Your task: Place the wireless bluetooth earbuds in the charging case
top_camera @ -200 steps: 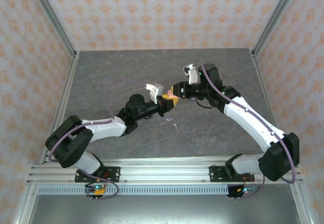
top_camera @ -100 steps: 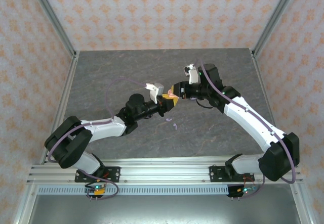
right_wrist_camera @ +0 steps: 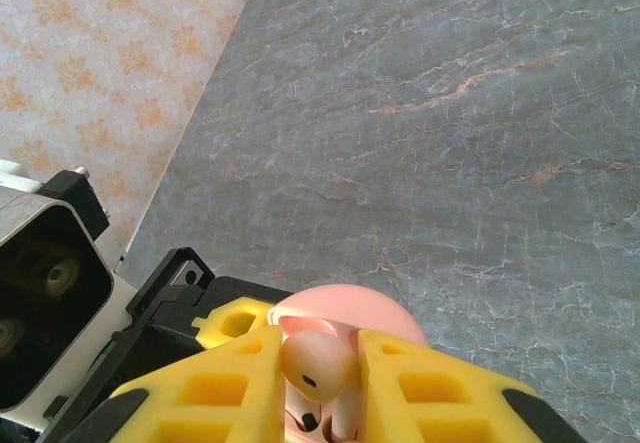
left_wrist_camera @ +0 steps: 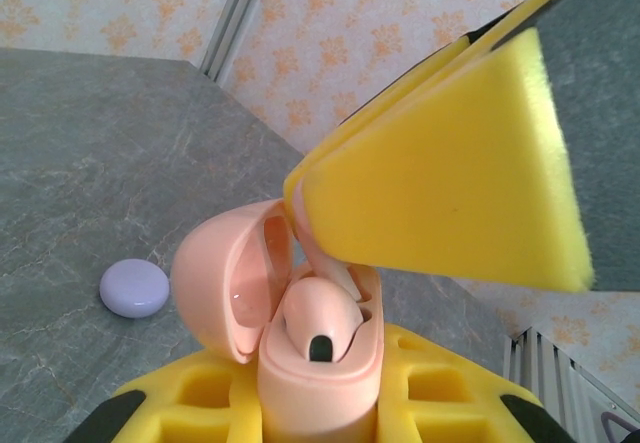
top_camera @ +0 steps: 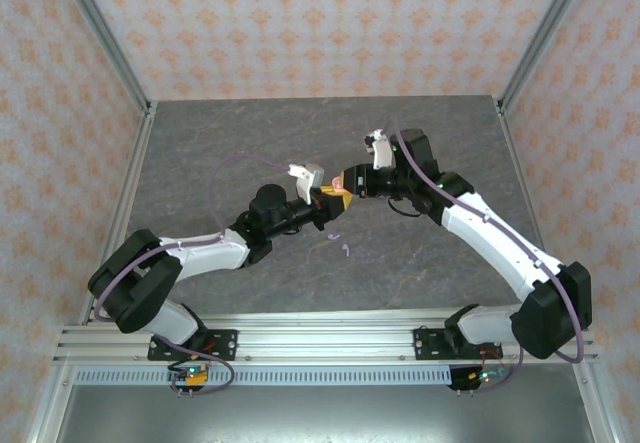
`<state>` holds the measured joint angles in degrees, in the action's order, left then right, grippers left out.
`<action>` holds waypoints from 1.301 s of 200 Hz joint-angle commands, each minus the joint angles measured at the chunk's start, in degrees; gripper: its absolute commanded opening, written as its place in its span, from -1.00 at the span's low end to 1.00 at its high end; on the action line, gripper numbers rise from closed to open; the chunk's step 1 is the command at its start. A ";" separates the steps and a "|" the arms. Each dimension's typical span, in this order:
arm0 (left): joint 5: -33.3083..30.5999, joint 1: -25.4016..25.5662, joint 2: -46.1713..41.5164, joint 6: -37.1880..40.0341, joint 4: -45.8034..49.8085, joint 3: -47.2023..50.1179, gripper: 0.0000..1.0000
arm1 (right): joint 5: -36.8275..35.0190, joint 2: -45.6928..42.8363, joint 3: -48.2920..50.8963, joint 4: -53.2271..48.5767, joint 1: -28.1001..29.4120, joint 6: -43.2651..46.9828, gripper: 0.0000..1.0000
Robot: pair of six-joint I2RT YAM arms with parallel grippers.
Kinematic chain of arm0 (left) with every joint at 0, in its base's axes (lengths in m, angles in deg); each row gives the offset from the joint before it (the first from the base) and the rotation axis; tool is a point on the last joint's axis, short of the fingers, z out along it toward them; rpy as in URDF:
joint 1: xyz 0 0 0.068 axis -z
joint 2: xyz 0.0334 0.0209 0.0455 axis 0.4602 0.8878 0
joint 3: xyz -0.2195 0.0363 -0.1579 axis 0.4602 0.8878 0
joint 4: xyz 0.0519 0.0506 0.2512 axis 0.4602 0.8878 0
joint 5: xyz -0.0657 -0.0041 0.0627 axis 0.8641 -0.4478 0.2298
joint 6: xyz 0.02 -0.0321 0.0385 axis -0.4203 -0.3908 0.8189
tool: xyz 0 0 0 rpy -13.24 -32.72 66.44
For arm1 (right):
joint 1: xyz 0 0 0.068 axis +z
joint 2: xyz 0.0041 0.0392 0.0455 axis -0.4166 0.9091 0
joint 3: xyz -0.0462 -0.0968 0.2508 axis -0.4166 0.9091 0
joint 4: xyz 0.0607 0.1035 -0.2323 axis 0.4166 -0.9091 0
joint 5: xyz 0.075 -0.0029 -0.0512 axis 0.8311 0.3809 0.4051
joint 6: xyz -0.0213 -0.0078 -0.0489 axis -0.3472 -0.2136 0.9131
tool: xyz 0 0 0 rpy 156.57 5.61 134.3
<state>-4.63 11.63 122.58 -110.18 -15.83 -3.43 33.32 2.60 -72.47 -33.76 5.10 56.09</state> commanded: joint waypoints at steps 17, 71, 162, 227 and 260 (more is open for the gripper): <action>-1.67 0.44 -2.59 -0.09 -1.77 -1.91 -0.94 | -0.33 -1.57 0.89 -1.45 0.34 0.84 -0.48; -1.59 0.43 -2.85 0.56 0.00 -2.30 -0.94 | 0.29 -3.35 1.06 -2.83 0.37 1.47 -0.36; -0.75 0.61 -5.72 9.00 8.56 -2.61 -0.93 | -2.31 -5.02 -1.76 -5.95 0.43 0.94 -0.09; -0.16 0.79 -6.87 13.26 12.08 -3.04 -0.94 | 0.12 -3.42 -5.26 -9.10 1.82 1.74 -0.02; -3.16 0.79 -6.39 13.22 14.36 -3.37 -0.94 | -5.80 -3.65 -4.72 -8.87 1.87 0.40 -0.03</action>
<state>-5.14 12.00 117.00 -98.90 -3.90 -4.69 32.43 -0.81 -75.98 -41.78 6.76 56.89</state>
